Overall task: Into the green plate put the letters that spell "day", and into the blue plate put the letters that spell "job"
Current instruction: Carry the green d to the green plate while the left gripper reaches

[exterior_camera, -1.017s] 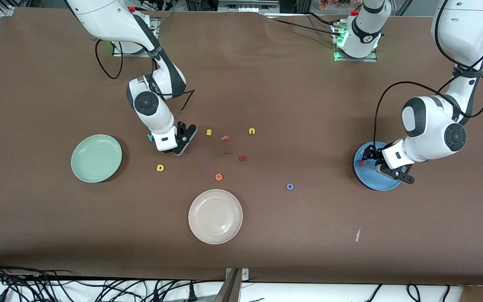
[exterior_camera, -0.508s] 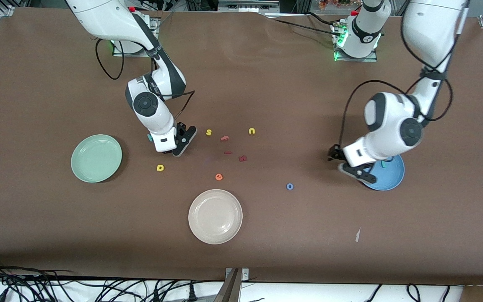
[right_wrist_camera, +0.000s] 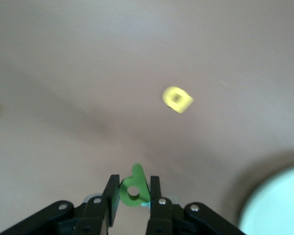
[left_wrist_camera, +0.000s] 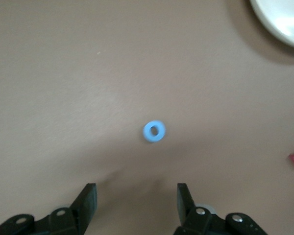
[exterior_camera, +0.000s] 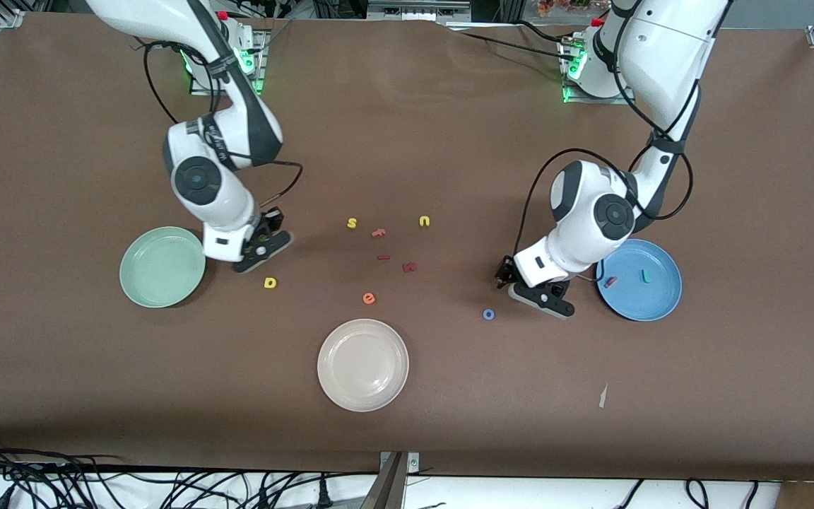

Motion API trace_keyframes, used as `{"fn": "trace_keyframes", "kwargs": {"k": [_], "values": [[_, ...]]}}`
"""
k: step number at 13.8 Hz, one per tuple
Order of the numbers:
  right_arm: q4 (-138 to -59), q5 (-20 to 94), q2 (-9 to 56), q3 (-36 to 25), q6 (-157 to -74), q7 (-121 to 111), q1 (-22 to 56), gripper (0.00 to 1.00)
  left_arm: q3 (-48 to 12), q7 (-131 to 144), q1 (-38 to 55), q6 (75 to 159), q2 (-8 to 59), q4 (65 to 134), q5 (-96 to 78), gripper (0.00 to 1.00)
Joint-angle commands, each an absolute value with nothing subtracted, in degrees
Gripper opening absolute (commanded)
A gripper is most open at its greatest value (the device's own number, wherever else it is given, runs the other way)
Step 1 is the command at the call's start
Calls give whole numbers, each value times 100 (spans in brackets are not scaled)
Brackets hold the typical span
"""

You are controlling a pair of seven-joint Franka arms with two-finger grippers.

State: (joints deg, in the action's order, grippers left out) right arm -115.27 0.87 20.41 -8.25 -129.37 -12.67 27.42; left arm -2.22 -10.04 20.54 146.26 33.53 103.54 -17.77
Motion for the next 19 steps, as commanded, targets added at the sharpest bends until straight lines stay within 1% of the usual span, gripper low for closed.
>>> {"fn": "trace_keyframes", "kwargs": {"k": [1, 4, 6, 8, 9, 10, 12, 15, 18, 19], "values": [[-11558, 114, 1978, -1185, -12823, -722, 2751, 0, -141, -861, 2197, 14642, 3551, 10090, -1925, 74], [-11549, 114, 2056, -1703, -12832, -694, 2681, 0, -141, -853, 2206, 14852, 3682, 10081, -1925, 74], [-11366, 106, 2354, -1775, -12858, -738, 2349, 0, -141, -853, 2302, 15072, 3919, 9933, -1916, 74], [-11119, 132, 2670, -1767, -12858, -738, 2101, 0, -132, -731, 2425, 15091, 4121, 9739, -1925, 74], [-11049, 149, 2802, -1767, -12858, -730, 2040, 6, -132, -547, 2487, 15100, 4192, 9669, -1916, 74], [-11048, 158, 2839, -1767, -12867, -729, 2022, 27, -123, -458, 2548, 15161, 4253, 9598, -1907, 74], [-11022, 167, 2830, -1767, -12841, -677, 2039, 100, 17, -466, 2558, 15223, 4437, 9397, -1898, 74], [-11013, 193, 2673, -1705, -12666, -494, 2118, 100, 53, -457, 2628, 15468, 4596, 9281, -1898, 74], [-11091, 193, 2505, -1320, -12577, 287, 2136, 100, 114, -457, 2672, 15478, 4632, 9272, -1898, 74], [-11179, 193, 2435, -1179, -12586, 525, 2136, 100, 114, -457, 2681, 15478, 4641, 9281, -1890, 73]]}}
